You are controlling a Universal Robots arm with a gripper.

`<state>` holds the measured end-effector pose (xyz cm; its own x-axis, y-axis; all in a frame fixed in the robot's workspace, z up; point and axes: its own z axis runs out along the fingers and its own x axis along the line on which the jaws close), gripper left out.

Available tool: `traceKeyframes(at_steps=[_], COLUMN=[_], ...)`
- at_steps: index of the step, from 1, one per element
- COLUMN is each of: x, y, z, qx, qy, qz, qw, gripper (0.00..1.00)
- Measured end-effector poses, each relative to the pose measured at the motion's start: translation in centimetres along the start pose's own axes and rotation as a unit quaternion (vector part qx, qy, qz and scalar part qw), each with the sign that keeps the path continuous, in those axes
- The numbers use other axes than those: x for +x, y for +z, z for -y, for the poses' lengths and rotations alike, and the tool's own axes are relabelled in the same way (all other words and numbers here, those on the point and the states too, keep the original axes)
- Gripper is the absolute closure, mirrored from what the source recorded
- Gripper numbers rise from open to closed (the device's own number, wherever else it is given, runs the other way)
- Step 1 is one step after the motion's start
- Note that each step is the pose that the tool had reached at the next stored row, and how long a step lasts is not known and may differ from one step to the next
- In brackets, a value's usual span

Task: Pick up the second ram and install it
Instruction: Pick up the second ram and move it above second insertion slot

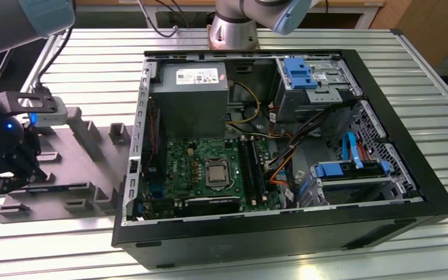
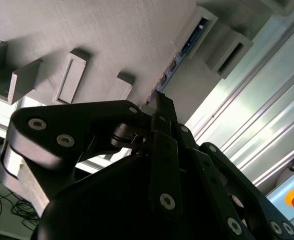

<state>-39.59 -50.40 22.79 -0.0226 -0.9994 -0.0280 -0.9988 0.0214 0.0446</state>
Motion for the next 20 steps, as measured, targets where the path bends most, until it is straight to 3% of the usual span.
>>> traceKeyframes(at_steps=[4,13,20], x=[0.01,0.03,0.04], y=[0.18,0.89,0.98], z=[-0.42,-0.6,-0.72], qx=[0.0,0.0,0.0], qy=[0.0,0.0,0.0], qz=[0.0,0.0,0.0], qw=[1.0,1.0,1.0], gripper=[0.89,0.89,0.89])
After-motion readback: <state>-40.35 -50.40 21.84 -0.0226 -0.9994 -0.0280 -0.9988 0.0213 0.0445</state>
